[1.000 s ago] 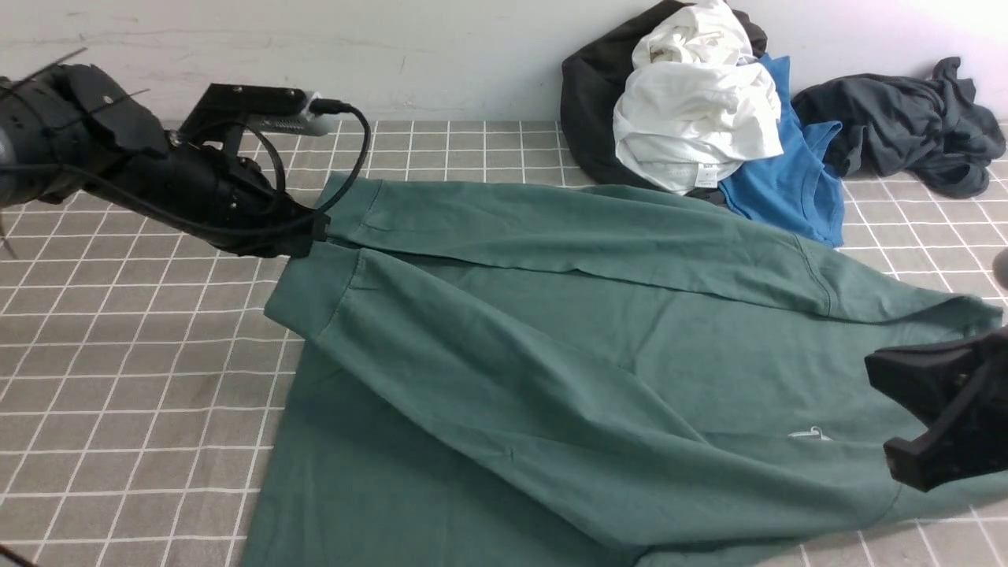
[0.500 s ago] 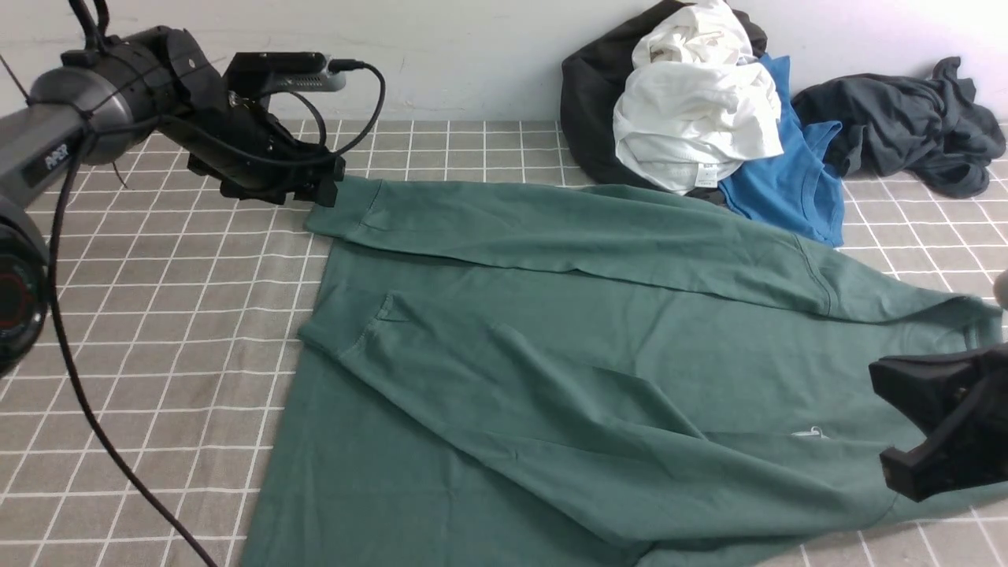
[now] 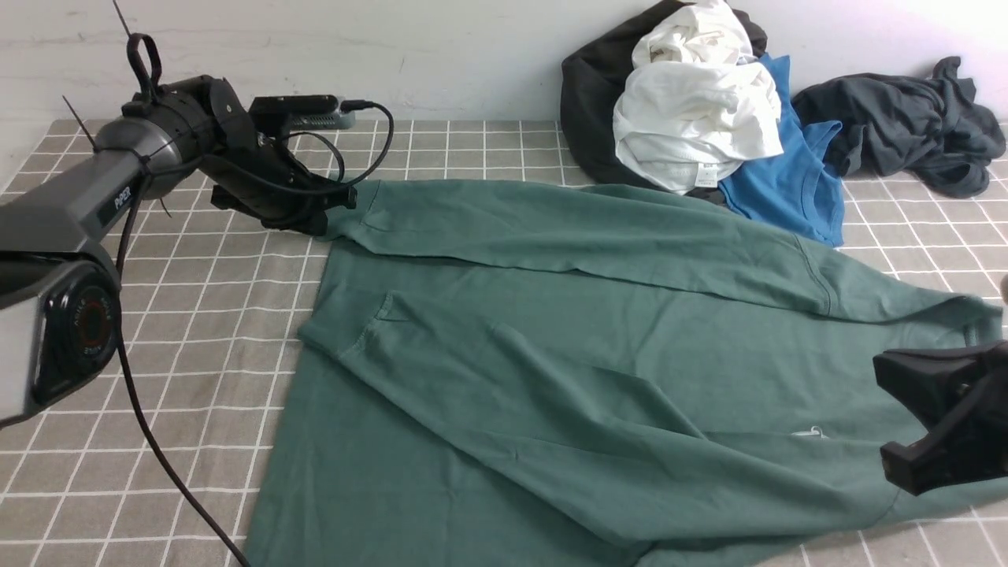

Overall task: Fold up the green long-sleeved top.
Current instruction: Use the left arm to clamp the cuff farthest from it, then use the left arm to drag and drop the cuff onto the cuff closest to the left arm

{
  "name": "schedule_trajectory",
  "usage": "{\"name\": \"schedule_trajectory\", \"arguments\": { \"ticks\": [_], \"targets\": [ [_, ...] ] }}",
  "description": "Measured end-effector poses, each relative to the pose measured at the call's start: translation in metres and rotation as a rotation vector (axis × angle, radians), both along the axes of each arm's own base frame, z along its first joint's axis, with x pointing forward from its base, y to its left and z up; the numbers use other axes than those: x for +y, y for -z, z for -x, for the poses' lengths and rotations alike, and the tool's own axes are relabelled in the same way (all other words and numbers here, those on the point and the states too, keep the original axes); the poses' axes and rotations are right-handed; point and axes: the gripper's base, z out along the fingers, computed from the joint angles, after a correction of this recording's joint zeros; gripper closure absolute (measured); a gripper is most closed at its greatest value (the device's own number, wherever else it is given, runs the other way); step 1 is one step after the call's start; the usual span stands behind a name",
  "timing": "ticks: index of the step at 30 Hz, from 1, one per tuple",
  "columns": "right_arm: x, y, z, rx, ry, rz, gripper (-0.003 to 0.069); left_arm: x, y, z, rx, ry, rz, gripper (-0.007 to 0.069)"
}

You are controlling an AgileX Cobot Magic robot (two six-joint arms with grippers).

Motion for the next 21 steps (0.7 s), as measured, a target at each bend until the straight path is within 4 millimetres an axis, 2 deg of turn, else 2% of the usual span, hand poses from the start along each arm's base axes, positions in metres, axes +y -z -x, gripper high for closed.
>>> {"name": "schedule_trajectory", "arguments": {
  "ticks": [2, 3, 5, 9, 10, 12, 15, 16, 19, 21],
  "targets": [
    [0.0, 0.0, 0.0, 0.0, 0.0, 0.0, 0.0673, -0.001, -0.012, 0.006, 0.046, 0.029, 0.004, 0.0622],
    [0.0, 0.0, 0.0, 0.0, 0.0, 0.0, 0.0673, -0.002, -0.023, 0.011, 0.076, 0.049, 0.006, 0.0622],
    [0.0, 0.0, 0.0, 0.0, 0.0, 0.0, 0.0673, -0.005, -0.053, 0.024, 0.123, 0.093, 0.008, 0.0622],
    [0.0, 0.0, 0.0, 0.0, 0.0, -0.001, 0.0673, -0.012, -0.11, 0.044, 0.074, 0.129, -0.046, 0.0622],
    [0.0, 0.0, 0.0, 0.0, 0.0, -0.001, 0.0673, -0.012, -0.111, 0.045, 0.074, 0.131, -0.055, 0.0622],
    [0.0, 0.0, 0.0, 0.0, 0.0, -0.001, 0.0673, -0.02, -0.13, 0.06, 0.071, 0.137, -0.092, 0.0622],
    [0.0, 0.0, 0.0, 0.003, -0.001, 0.0, 0.0673, -0.029, -0.135, 0.075, 0.093, 0.158, -0.109, 0.0622],
    [0.0, 0.001, 0.001, 0.011, -0.004, 0.001, 0.0673, -0.035, -0.133, 0.085, 0.121, 0.173, -0.118, 0.0622],
    [0.001, 0.002, 0.001, 0.025, -0.009, 0.003, 0.0673, -0.04, -0.126, 0.101, 0.179, 0.193, -0.127, 0.0622],
    [0.001, 0.003, 0.002, 0.033, -0.012, 0.004, 0.0673, -0.04, -0.113, 0.115, 0.245, 0.201, -0.131, 0.0622]
  ]
}}
